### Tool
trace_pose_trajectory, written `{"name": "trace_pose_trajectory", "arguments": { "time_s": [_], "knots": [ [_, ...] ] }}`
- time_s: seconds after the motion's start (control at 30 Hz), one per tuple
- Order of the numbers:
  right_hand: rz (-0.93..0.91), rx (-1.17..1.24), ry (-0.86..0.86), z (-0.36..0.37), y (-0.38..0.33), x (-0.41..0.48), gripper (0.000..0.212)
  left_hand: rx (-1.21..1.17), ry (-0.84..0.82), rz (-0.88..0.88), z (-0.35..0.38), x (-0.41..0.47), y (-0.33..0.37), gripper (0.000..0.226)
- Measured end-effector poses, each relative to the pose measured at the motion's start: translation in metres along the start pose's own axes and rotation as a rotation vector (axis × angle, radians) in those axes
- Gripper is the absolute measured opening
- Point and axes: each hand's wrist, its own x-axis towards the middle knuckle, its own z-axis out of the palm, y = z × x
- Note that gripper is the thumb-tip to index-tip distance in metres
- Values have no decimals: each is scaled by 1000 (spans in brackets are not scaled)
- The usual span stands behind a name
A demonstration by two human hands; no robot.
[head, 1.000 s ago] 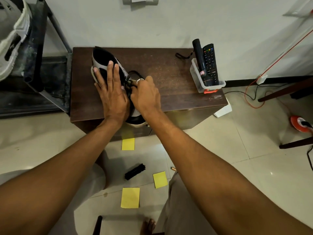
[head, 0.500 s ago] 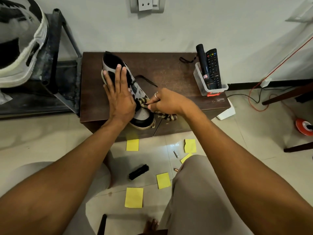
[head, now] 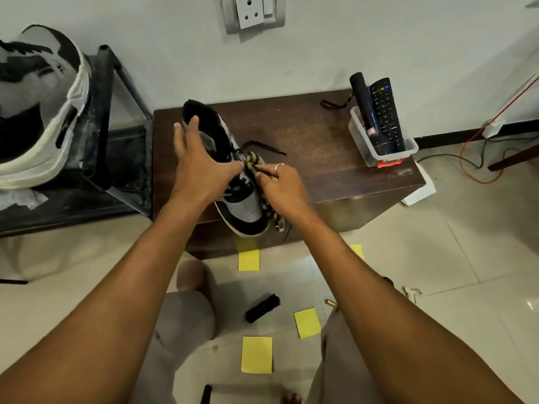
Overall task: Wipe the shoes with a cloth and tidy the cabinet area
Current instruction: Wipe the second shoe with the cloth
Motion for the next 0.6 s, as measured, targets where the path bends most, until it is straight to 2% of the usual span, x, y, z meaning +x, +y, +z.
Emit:
{"name": "trace_pose_trajectory", "arguments": {
  "time_s": [0.07,0.13,0.17,0.27,0.4,0.5,0.6],
  "knots": [
    [-22,16,12,1,5,2,27,79,-19,15,11,11,-1,117],
    [-22,33,3,-1,10,9,21,115,23,23,21,24,0,112],
    [-23,30,-10,-3,9,11,17,118,69,33,25,28,2,102],
    [-56,-4,-66,-4,5,19,26,114,243,24,29,33,9,55],
    [-38,2,-202,2,5,22,24,-6,385,-21,23,41,12,22],
    [-36,4,-348,1,7,25,19,-62,424,0,15,52,2,26],
    [-87,23,-301,5,13,32,11,-191,388,-47,9,58,-5,27]
  ]
}}
